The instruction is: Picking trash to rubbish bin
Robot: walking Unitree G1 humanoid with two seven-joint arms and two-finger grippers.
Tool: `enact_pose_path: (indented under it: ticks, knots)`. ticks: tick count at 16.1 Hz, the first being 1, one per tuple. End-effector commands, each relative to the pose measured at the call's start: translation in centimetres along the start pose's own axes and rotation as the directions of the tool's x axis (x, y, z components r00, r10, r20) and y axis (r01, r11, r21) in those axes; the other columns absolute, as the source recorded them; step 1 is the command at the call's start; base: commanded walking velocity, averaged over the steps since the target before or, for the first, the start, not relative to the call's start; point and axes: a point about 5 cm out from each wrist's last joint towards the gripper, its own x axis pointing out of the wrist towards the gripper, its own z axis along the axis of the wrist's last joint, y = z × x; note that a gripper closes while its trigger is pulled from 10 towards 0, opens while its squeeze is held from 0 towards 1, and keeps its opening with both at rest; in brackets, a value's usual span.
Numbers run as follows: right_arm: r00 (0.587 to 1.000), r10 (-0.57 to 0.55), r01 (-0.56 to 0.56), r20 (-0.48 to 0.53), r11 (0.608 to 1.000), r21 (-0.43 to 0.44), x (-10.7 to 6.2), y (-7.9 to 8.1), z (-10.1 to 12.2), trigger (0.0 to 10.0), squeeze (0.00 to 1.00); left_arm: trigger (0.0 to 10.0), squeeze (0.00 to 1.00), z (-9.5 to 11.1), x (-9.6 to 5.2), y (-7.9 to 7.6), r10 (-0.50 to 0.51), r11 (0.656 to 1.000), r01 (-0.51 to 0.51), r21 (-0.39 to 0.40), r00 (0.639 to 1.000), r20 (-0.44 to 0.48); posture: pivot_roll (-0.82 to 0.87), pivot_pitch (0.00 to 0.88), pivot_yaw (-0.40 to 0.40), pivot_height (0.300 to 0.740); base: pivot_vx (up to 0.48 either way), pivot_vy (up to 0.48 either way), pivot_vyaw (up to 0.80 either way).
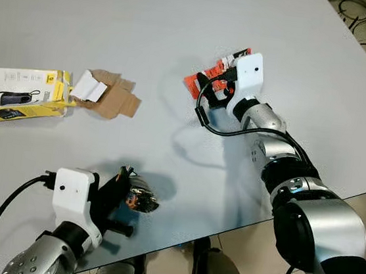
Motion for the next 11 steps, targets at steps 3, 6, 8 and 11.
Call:
enact_pose_path:
  ticks: [3, 6, 8, 11]
  knots:
    - [0.999, -0.006, 0.005, -0.052, 1.000, -0.013, 0.3, 0.2, -0.1, 10.0, 0.00, 2.6, 0.00, -0.4, -0.8, -0.1, 0.017, 1.000, -0.017, 0.001, 0.999, -0.034, 0.24, 0.345, 0.028, 0.740, 0.000, 0.000, 0.00]
    - [0.994, 0.034, -0.037, -0.102, 0.999, -0.026, -0.4, 0.0, -1.5, 10.0, 0.00, 2.9, 0.00, -0.5, -0.6, -0.2, 0.017, 1.000, -0.018, -0.004, 0.999, -0.035, 0.23, 0.343, 0.019, 0.740, 0.000, 0.000, 0.00]
    - [0.992, 0.056, -0.058, -0.114, 0.998, -0.012, -1.1, -0.8, -2.3, 10.0, 0.00, 2.9, 0.00, -0.6, 0.1, -0.3, 0.013, 1.000, -0.014, -0.010, 0.999, -0.029, 0.21, 0.330, 0.009, 0.740, 0.000, 0.000, 0.00]
    - [0.988, 0.105, -0.104, -0.109, 0.994, 0.013, -2.3, -1.8, -3.1, 10.0, 0.00, 2.9, 0.00, -0.6, 0.4, -0.1, 0.023, 1.000, -0.023, -0.010, 1.000, -0.019, 0.20, 0.319, 0.003, 0.740, 0.000, 0.000, 0.00]
